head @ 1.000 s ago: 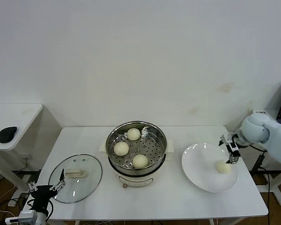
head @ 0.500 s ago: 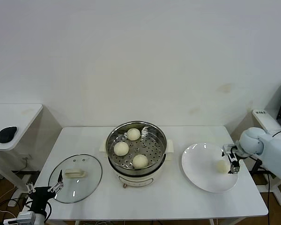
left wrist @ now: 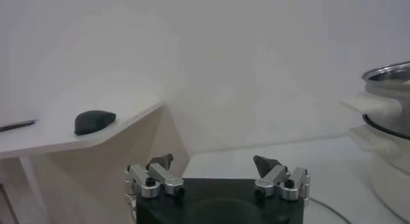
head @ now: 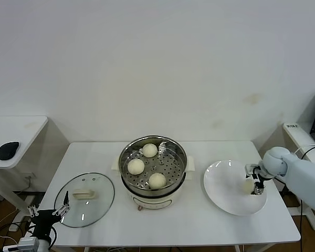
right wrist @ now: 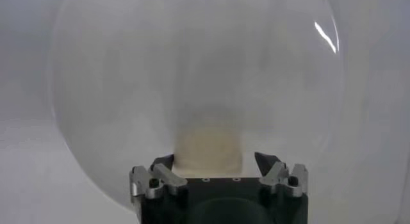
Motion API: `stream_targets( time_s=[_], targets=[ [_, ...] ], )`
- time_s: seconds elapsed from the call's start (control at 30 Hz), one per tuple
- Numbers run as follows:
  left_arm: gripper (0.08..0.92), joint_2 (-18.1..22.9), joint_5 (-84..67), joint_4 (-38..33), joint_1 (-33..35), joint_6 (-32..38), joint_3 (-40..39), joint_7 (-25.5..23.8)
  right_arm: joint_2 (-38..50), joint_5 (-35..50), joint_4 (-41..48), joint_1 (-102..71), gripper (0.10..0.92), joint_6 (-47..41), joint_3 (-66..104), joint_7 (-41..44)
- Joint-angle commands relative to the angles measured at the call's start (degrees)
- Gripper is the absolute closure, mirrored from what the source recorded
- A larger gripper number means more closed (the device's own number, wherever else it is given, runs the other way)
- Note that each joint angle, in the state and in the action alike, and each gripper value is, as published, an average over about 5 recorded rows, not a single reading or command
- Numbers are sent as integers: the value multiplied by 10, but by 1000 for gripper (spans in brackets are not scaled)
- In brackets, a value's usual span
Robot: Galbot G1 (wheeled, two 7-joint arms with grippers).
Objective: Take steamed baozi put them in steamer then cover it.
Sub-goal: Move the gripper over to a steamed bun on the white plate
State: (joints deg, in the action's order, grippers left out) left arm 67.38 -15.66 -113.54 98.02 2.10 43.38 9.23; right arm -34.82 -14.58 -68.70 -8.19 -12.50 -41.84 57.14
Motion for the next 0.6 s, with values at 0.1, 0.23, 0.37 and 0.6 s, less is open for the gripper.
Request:
stream_targets(
  time_s=[0.1, 0.23, 0.37, 0.6],
  targets=[
    [177, -1, 0, 0, 0, 0, -1, 0, -8, -3, 9, -8, 356, 3, 10, -1],
    [177, -1, 0, 0, 1, 0, 0, 0, 3, 4, -4, 16, 396, 6, -2, 7],
    [177, -1, 0, 0, 1, 1, 0, 0, 20, 23, -23, 71, 420, 7, -41, 16],
    [177, -2, 0, -3, -1, 1, -4, 0, 49, 75, -81, 186, 439, -11, -104, 37]
  ],
)
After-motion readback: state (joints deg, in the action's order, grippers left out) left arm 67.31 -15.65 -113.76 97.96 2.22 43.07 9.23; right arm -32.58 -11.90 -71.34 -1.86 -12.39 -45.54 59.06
